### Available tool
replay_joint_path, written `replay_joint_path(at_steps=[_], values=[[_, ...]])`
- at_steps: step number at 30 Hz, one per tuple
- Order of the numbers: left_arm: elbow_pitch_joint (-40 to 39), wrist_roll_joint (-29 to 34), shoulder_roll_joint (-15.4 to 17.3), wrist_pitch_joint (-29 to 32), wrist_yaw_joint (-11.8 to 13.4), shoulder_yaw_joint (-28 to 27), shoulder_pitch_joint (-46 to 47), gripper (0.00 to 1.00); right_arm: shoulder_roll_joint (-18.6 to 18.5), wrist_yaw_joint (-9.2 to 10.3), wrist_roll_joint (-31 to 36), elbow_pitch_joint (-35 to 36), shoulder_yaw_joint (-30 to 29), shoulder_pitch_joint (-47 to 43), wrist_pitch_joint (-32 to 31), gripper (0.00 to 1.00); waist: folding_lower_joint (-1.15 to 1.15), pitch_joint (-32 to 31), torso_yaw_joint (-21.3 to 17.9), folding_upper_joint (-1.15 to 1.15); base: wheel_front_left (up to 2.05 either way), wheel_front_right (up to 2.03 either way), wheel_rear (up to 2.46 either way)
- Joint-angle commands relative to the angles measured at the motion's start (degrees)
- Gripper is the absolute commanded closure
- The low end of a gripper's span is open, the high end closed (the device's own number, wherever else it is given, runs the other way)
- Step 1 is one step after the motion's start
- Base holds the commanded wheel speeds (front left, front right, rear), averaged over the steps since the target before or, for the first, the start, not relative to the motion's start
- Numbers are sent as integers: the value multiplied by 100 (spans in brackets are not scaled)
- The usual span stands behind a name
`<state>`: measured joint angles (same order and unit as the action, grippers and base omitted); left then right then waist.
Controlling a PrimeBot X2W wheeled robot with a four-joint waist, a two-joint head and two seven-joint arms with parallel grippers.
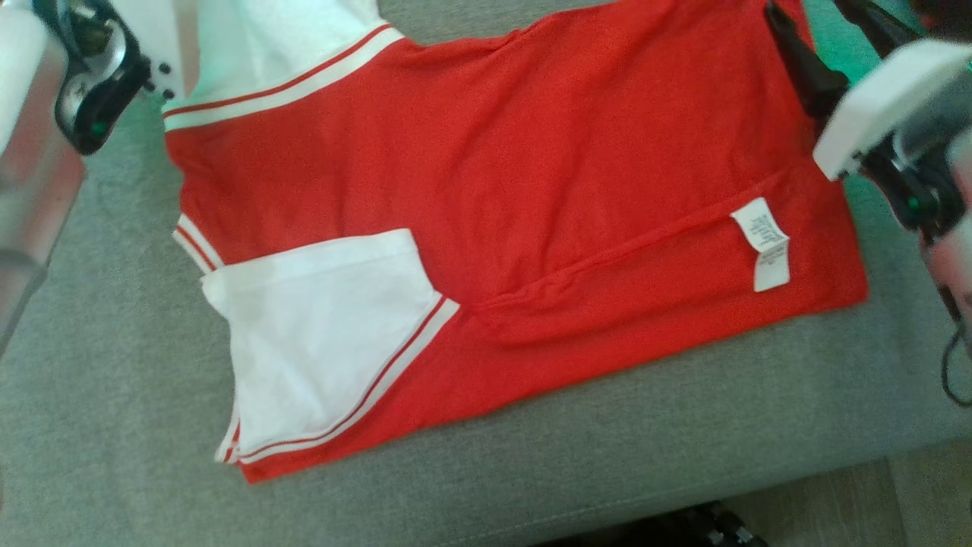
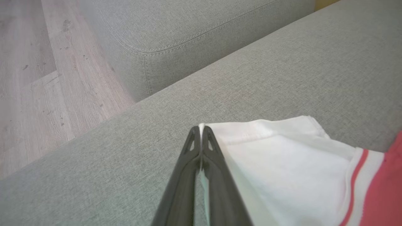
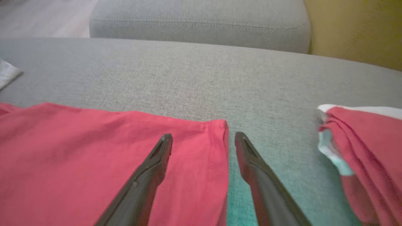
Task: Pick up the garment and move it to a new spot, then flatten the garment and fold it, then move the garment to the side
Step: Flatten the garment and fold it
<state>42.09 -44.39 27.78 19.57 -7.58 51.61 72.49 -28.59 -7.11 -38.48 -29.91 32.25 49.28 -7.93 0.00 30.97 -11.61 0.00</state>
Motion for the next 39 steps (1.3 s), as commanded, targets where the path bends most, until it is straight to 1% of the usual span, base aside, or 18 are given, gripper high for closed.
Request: replay_joint_path(at_steps=[1,6,7,9,11,12,13,14,15,17,18,19,20,21,26,31,34,39], values=[[-172,-39,145,-55,10,-88,393,100,-5,-37,156,-241,173,193,-125,0,0,60,113,0,0,0,0],[-208,-151,130,-133,10,118,508,100,175,-37,122,-978,452,724,-194,0,0,93,225,0,0,0,0],[-206,-177,134,-147,10,155,525,100,198,-37,91,-1075,503,789,-175,2,0,97,241,0,0,0,0],[-189,-223,140,-176,10,222,561,100,234,-37,-13,-1234,599,892,-150,14,0,104,271,0,0,0,0],[-162,-267,143,-207,9,281,594,100,242,-37,-94,-1357,697,984,-92,29,0,111,294,0,0,0,0],[-148,-289,146,-223,9,310,605,100,243,-37,-123,-1412,747,1028,-57,43,0,115,303,0,0,0,0],[-135,-311,148,-238,9,340,616,100,243,-37,-145,-1463,796,1071,-15,52,0,117,311,0,0,0,0],[-135,-311,148,-238,9,340,616,100,243,-37,-145,-1463,796,1071,-15,52,0,117,311,0,0,0,0],[-121,-331,151,-255,9,370,626,100,245,-37,-168,-1514,845,1110,22,55,0,116,319,0,0,0,0],[-94,-369,156,-286,9,430,645,100,249,-37,-218,-1613,935,1182,86,57,0,112,335,0,0,0,0],[-78,-385,155,-306,9,456,657,100,249,-37,-247,-1658,977,1214,114,63,0,109,345,0,0,0,0],[-62,-399,152,-332,9,478,670,100,248,-37,-283,-1699,1016,1246,136,63,0,105,355,0,0,0,0],[-47,-408,150,-367,9,499,686,100,245,-37,-323,-1734,1052,1276,155,87,0,103,366,0,0,0,0],[-32,-417,148,-402,9,521,701,100,239,-37,-362,-1766,1090,1307,176,100,0,102,376,0,0,0,0],[-13,-405,160,-748,9,618,818,100,175,-37,-513,-1933,1134,1508,507,100,0,97,428,0,0,0,0],[6,-322,183,-1497,9,529,1079,100,79,-37,-904,-1997,982,1658,879,100,0,37,501,0,0,0,0],[-42,-342,178,-1866,9,498,1224,100,-91,-37,-1253,-1861,902,1646,991,100,0,-30,581,0,0,0,0],[-464,-524,330,-2077,9,716,1111,100,-543,-37,-1735,-1444,970,1328,1013,100,0,-187,759,0,0,0,0]])
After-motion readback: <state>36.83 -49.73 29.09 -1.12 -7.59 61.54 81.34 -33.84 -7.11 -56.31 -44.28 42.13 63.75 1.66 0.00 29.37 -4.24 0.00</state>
